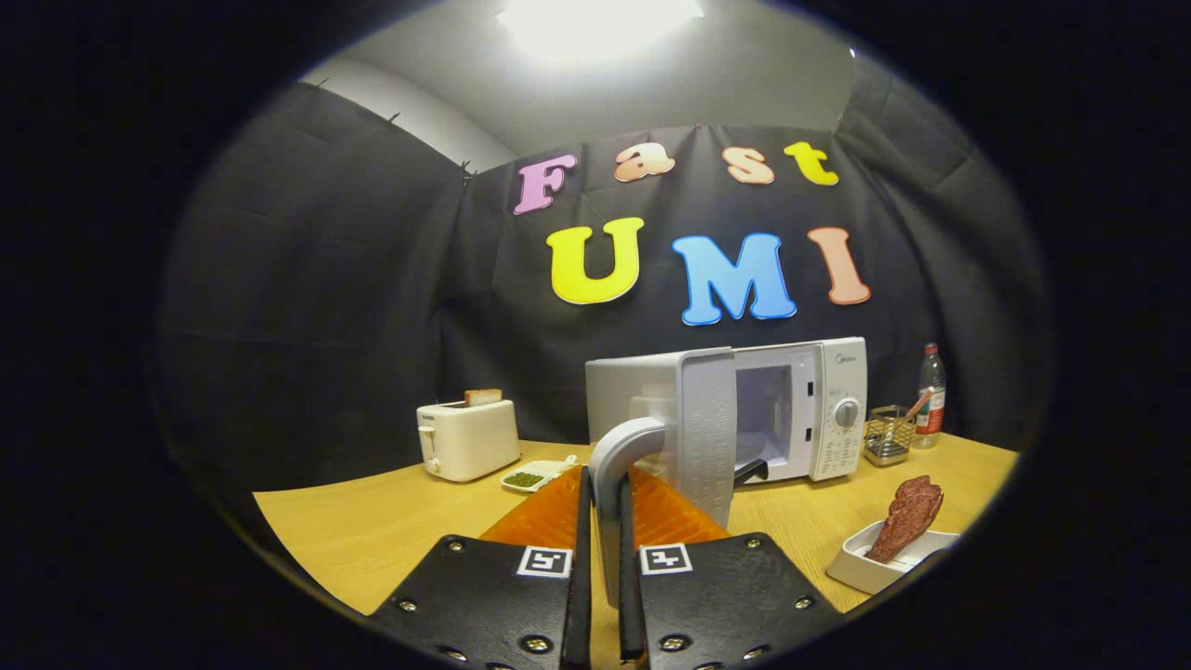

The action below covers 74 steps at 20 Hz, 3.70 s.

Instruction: Open the microwave, put the food inside, and close the microwave door.

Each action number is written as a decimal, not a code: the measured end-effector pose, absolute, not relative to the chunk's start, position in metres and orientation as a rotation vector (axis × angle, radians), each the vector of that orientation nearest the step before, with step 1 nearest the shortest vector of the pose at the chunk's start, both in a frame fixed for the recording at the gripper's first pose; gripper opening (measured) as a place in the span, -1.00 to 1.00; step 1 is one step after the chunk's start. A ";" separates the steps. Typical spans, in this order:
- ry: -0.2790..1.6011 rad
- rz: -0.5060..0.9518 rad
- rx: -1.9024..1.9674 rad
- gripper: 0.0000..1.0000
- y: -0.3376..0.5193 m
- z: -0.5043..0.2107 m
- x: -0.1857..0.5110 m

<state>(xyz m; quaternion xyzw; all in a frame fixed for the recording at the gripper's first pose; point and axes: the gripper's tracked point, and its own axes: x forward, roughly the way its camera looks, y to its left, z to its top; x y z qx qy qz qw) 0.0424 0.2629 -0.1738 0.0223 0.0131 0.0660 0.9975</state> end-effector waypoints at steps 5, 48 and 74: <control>0.019 0.237 0.038 -0.75 0.350 -0.185 0.013; 0.597 0.306 0.916 -0.70 -0.027 -0.294 0.087; 0.215 0.074 0.638 -0.81 0.083 -0.181 0.255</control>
